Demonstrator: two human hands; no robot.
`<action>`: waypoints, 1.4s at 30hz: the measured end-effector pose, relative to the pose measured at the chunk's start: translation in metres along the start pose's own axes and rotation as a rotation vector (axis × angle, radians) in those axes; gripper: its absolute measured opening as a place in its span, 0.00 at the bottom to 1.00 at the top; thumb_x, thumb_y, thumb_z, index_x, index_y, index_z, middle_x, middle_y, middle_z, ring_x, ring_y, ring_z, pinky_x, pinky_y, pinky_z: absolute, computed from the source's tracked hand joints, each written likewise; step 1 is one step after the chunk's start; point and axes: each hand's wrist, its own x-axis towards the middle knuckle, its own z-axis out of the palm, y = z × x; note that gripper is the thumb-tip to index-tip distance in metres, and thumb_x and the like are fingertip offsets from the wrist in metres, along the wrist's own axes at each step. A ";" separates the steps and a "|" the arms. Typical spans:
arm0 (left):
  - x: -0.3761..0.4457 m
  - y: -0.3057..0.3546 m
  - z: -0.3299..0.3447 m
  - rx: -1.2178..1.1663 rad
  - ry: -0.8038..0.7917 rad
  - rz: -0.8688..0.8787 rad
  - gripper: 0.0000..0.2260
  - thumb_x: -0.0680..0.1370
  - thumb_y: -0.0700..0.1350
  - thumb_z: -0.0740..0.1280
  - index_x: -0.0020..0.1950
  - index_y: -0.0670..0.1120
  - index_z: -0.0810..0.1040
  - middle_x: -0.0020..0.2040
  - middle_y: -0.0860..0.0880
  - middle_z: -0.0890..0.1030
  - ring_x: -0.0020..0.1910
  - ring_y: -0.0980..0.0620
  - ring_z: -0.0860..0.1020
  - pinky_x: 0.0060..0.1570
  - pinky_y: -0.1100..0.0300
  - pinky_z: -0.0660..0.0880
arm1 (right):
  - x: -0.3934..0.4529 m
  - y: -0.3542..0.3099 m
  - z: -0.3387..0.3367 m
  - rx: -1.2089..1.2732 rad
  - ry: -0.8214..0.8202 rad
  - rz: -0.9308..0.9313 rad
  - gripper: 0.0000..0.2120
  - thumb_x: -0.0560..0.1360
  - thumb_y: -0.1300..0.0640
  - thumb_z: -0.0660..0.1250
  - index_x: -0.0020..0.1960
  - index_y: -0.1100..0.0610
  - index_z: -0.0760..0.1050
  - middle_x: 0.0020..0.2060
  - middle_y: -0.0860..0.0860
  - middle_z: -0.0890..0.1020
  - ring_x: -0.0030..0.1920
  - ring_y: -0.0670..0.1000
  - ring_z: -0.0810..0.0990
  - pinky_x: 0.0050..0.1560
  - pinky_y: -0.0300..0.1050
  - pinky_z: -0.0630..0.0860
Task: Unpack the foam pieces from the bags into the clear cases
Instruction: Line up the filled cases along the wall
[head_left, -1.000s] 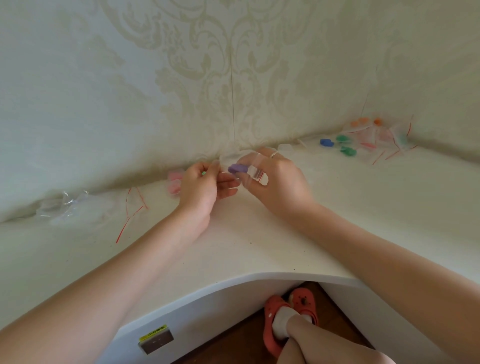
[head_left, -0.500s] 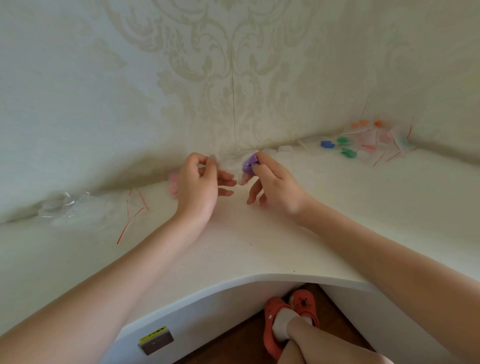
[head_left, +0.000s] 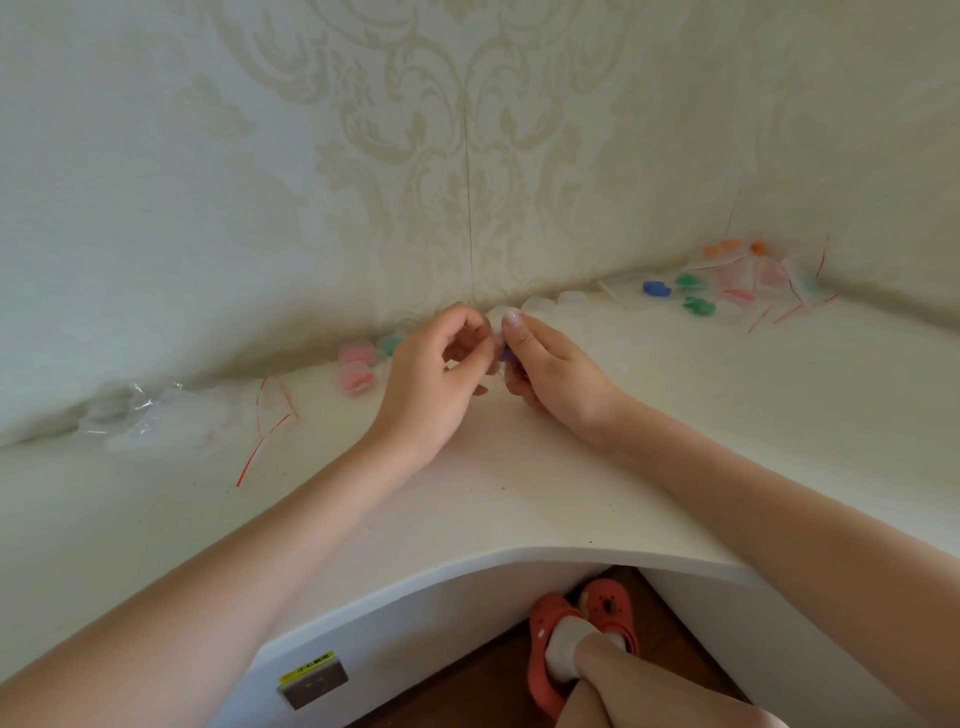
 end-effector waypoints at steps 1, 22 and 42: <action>0.000 -0.001 0.000 -0.020 -0.008 -0.017 0.06 0.78 0.40 0.64 0.41 0.44 0.74 0.36 0.49 0.79 0.37 0.55 0.79 0.33 0.62 0.76 | 0.000 0.000 -0.001 0.007 -0.013 -0.010 0.17 0.83 0.53 0.49 0.41 0.58 0.67 0.25 0.43 0.70 0.22 0.41 0.63 0.23 0.32 0.59; 0.002 0.011 -0.130 0.710 0.415 -0.193 0.08 0.76 0.40 0.63 0.45 0.39 0.80 0.37 0.42 0.79 0.40 0.40 0.77 0.41 0.56 0.69 | 0.007 0.003 -0.013 0.416 -0.023 0.321 0.11 0.79 0.66 0.53 0.47 0.61 0.74 0.33 0.54 0.72 0.25 0.45 0.64 0.22 0.34 0.58; -0.005 0.009 -0.064 1.074 0.234 0.144 0.11 0.68 0.47 0.67 0.48 0.46 0.81 0.54 0.42 0.77 0.56 0.41 0.68 0.58 0.40 0.69 | 0.008 -0.009 -0.030 0.784 0.096 0.294 0.10 0.77 0.69 0.56 0.43 0.66 0.75 0.38 0.57 0.75 0.40 0.51 0.76 0.38 0.36 0.80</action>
